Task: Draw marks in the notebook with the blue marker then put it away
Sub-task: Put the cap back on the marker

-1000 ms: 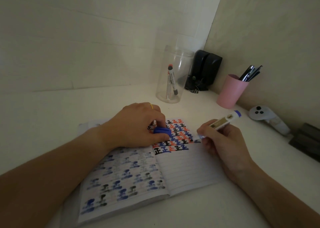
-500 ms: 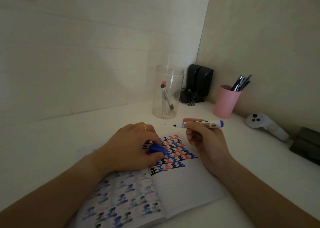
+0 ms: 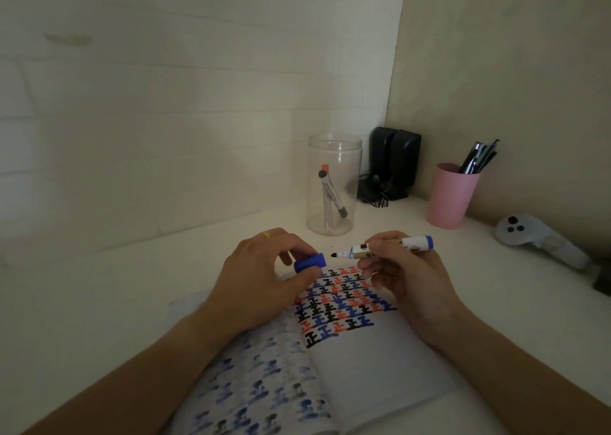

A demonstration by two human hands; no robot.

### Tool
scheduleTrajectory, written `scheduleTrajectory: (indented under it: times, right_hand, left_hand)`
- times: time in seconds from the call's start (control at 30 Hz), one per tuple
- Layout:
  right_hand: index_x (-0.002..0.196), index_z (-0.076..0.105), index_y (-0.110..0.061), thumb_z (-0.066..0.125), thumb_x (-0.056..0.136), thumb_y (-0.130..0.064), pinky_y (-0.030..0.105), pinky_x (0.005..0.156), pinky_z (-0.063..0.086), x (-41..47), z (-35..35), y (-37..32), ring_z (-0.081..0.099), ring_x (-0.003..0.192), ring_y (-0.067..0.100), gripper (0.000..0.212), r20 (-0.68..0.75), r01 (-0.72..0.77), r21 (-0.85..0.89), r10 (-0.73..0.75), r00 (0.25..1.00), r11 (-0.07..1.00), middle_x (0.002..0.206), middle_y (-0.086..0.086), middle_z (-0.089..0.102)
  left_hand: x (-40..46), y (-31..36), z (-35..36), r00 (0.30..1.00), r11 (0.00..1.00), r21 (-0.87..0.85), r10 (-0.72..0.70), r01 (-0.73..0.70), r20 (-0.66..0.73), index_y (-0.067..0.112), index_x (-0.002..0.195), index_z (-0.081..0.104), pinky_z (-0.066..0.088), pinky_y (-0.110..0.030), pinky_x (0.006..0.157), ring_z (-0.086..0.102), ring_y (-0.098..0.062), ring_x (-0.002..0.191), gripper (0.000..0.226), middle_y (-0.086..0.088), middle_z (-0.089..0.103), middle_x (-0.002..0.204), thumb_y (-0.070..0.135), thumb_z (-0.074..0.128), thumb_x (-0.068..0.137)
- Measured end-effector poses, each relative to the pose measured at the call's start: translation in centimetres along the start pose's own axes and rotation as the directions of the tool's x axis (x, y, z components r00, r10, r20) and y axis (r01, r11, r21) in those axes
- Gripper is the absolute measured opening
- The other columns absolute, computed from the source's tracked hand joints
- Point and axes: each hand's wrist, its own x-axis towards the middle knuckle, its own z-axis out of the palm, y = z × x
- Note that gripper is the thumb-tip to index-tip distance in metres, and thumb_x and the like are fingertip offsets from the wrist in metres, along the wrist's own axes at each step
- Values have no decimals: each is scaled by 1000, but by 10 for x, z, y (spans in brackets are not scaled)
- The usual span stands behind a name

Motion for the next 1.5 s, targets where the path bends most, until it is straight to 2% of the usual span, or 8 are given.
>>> scheduleTrajectory:
  times: [0.17, 0.27, 0.37, 0.53, 0.67, 1.17, 1.37, 1.5]
  right_hand:
    - [91, 74, -5, 68, 88, -9, 32, 65, 55, -3, 2, 1, 71, 68, 23, 8, 77, -5, -57, 9, 997, 998, 75, 16, 76]
    - [98, 77, -6, 72, 84, -13, 28, 64, 55, -5, 2, -2, 70, 73, 20, 16, 122, -22, -52, 28, 992, 998, 79, 14, 75]
    - [102, 79, -7, 72, 83, -12, 24, 62, 55, -5, 2, -3, 70, 75, 18, 21, 118, -80, 23, 77, 990, 997, 80, 13, 74]
    - [102, 78, -7, 77, 71, -15, 23, 61, 57, -6, 2, -7, 72, 77, 18, 32, 131, -88, 75, 77, 988, 993, 85, 13, 76]
    - [97, 75, -9, 77, 71, -11, 24, 60, 58, -7, 3, -10, 73, 77, 20, 26, 149, -76, 97, 61, 987, 992, 84, 12, 75]
    - [89, 79, -11, 85, 53, -13, 23, 64, 61, -12, 3, -15, 74, 84, 26, 36, 175, -52, 97, 34, 984, 994, 89, 16, 76]
    - [85, 80, -13, 85, 52, -15, 25, 69, 61, -11, 4, -15, 75, 85, 27, 34, 173, -28, 96, 11, 985, 995, 88, 15, 77]
    - [93, 78, -8, 82, 63, -12, 29, 72, 62, -11, 3, -14, 76, 84, 30, 31, 166, -16, 25, 12, 986, 1000, 89, 17, 77]
  left_hand:
    - [-1, 5, -3, 998, 997, -34, 65, -66, -15, 30, 104, 72, 47, -22, 78, 64, -8, 87, 29, 14, 71, 97, 46, 67, 81]
    - [0, 6, -5, 994, 993, -42, 107, -107, -20, 30, 107, 72, 42, -11, 78, 64, -6, 89, 24, 14, 73, 99, 39, 71, 85]
    - [0, 8, -8, 994, 989, -104, 103, -107, -46, 28, 108, 73, 48, -11, 75, 64, -6, 88, 22, 15, 73, 97, 31, 74, 86]
    - [1, 8, -11, 998, 955, -294, 11, -29, -65, 22, 108, 75, 58, -18, 78, 72, -9, 86, 27, 10, 78, 97, 26, 79, 81]
    - [2, 8, -13, 996, 895, -444, -77, 46, -51, 18, 99, 75, 60, -22, 74, 76, -14, 81, 23, 4, 80, 90, 21, 82, 78]
    - [1, 8, -16, 995, 829, -552, -97, 95, 25, 12, 101, 77, 61, -26, 72, 78, -21, 72, 16, -3, 81, 84, 14, 75, 85]
    - [2, 8, -17, 994, 823, -558, -101, 102, 34, 11, 101, 77, 59, -21, 68, 78, -20, 72, 16, -3, 81, 83, 14, 74, 86]
    - [1, 9, -17, 995, 813, -574, -87, 96, 43, 10, 100, 78, 61, -25, 72, 78, -22, 75, 17, -4, 81, 85, 12, 76, 83]
